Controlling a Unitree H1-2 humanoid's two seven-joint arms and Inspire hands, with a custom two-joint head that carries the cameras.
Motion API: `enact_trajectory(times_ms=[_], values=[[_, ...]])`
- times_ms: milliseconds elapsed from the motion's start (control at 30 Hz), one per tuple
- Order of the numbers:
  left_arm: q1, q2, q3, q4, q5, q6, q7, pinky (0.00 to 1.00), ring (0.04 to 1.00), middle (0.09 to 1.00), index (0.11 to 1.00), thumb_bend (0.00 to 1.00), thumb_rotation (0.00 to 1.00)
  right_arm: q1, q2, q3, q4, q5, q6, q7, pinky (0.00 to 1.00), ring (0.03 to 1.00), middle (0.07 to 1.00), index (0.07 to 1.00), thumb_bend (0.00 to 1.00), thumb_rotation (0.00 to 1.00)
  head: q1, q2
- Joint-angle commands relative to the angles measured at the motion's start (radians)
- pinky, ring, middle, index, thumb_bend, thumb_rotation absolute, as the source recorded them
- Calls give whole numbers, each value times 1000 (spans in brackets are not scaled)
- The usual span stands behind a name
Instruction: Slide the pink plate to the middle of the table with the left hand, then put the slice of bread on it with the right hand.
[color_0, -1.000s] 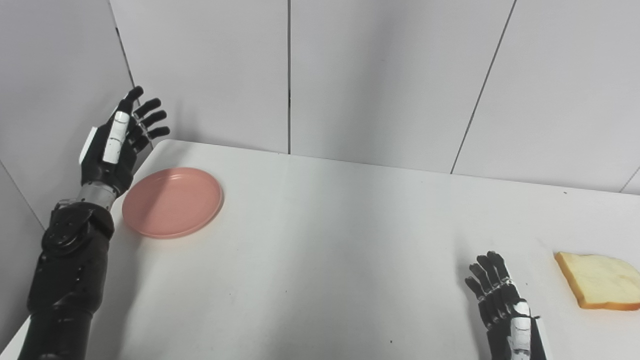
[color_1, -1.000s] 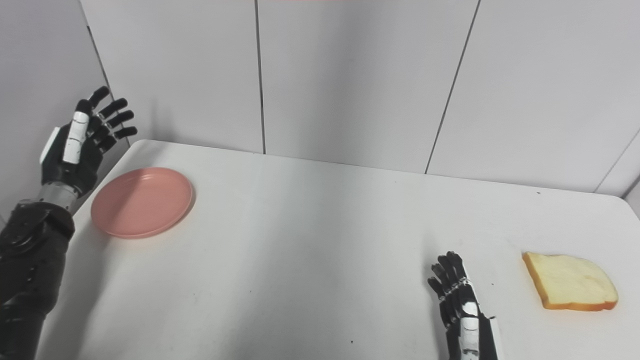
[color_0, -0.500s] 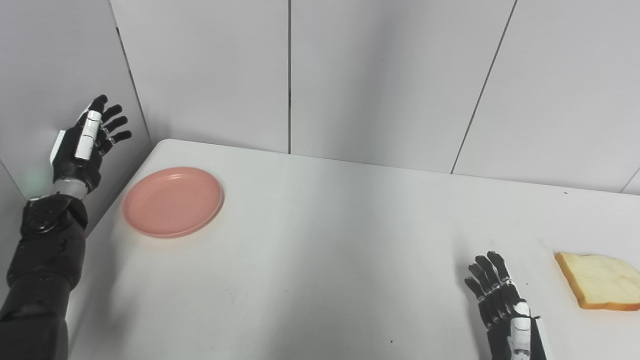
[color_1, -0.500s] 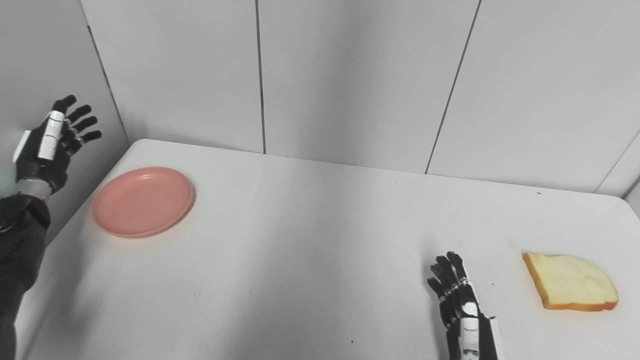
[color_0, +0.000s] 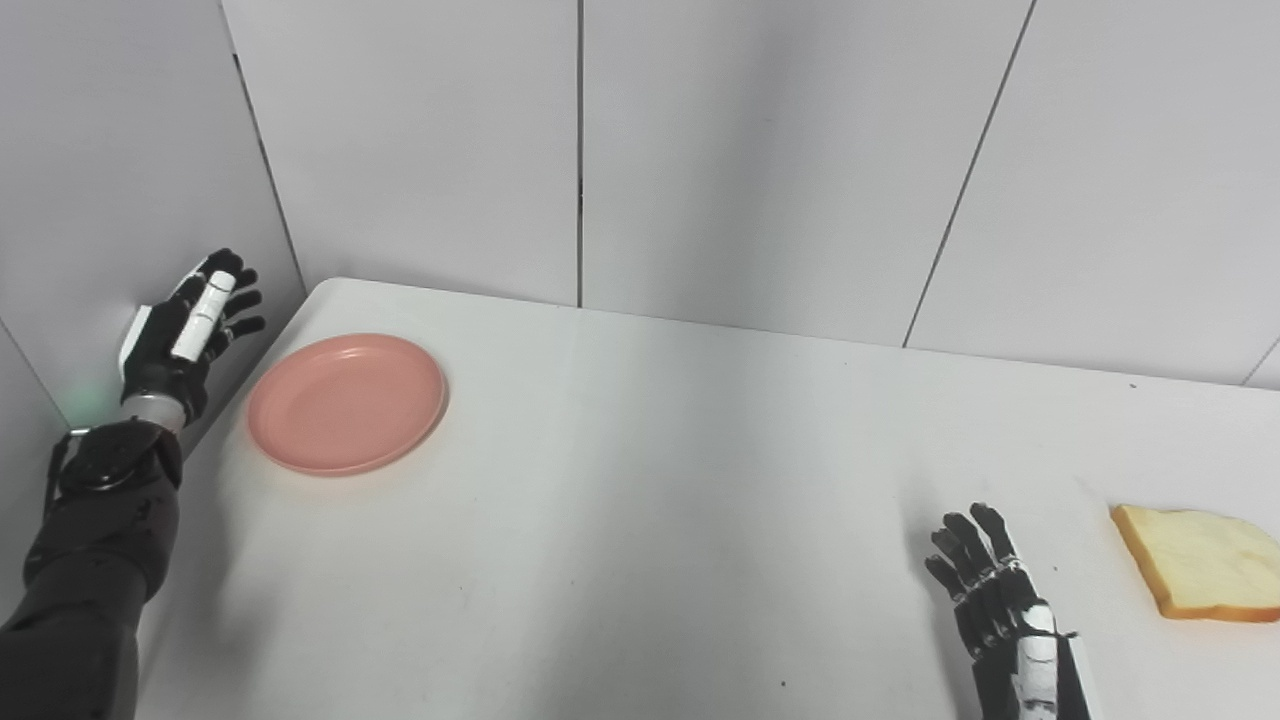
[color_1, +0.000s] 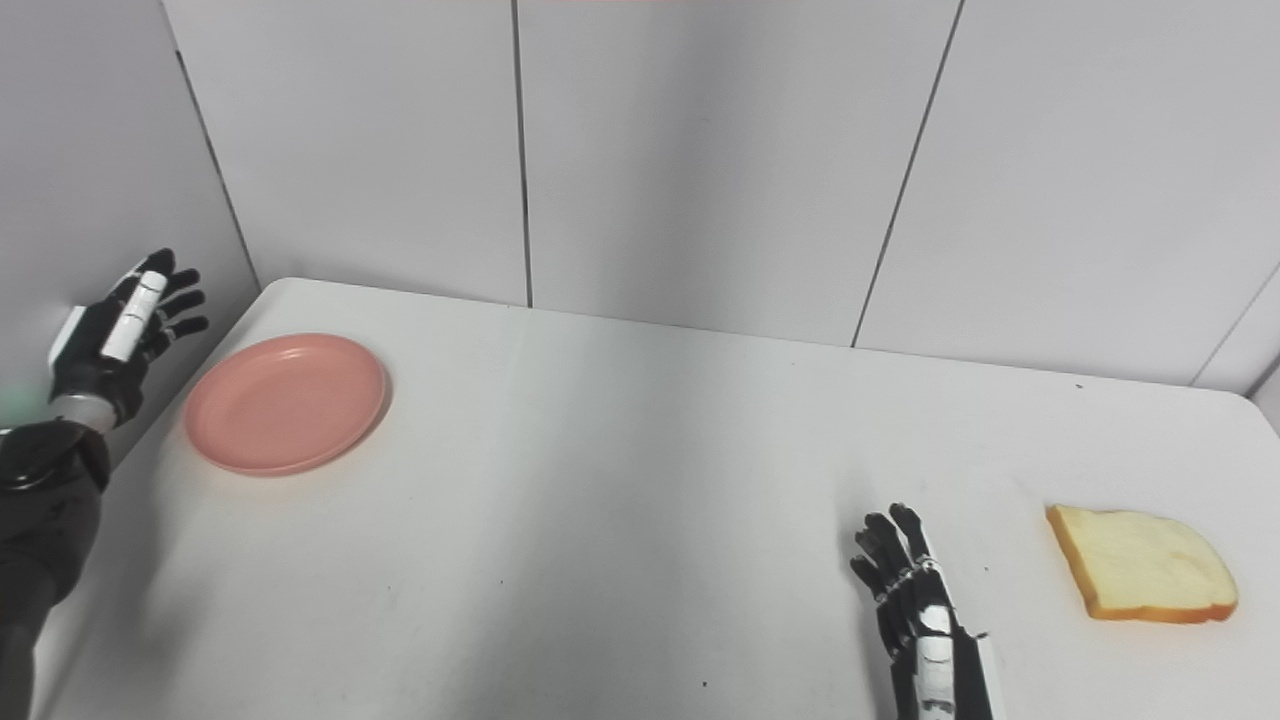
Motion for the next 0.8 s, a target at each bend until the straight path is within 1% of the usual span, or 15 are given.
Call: enact_trajectory(times_ms=[0,167,267,300,333,433,500,567,600,667,767], values=[[-38,31,3,-5,1,-54,12,776,855,857,887,797,696,70,-38,-11,95,-1,-2,14,906,909,904,926,778,988,-1,3],[-28,19,-5,28,6,-78,11,774,848,845,881,768,694,79,-41,-12,80,2,6,15,906,910,906,925,776,987,-8,13],[-26,10,-10,62,6,-95,17,776,840,840,883,775,714,85,-45,-11,73,1,10,16,903,912,912,927,778,991,-11,18],[-26,8,-9,73,3,-99,16,766,835,834,875,786,715,89,-47,-11,68,0,12,16,901,911,912,926,779,991,-12,23],[-28,6,-6,87,-1,-101,19,741,822,816,846,828,702,91,-48,-11,66,-1,13,16,895,908,910,923,781,991,-12,24],[-36,-8,18,128,-29,-102,13,731,808,796,811,883,664,98,-51,-12,58,0,16,17,890,907,910,923,784,989,-13,30],[-38,-13,16,142,-23,-116,12,724,808,795,807,875,676,101,-52,-12,55,2,18,17,887,908,911,924,788,987,-14,31],[-40,-17,4,159,-11,-127,16,703,799,798,817,876,710,102,-51,-12,54,3,20,16,882,904,909,921,790,979,-14,31],[-41,-21,3,169,-11,-132,15,693,795,799,828,901,711,103,-51,-11,52,4,22,17,878,899,907,920,788,975,-18,35],[-43,-25,2,182,-15,-138,13,692,794,799,833,909,710,104,-51,-10,50,7,25,18,876,897,907,919,788,973,-19,36],[-45,-33,9,195,-26,-144,9,684,790,794,829,950,697,105,-51,-9,49,2,26,17,879,902,909,918,787,975,-18,36]])
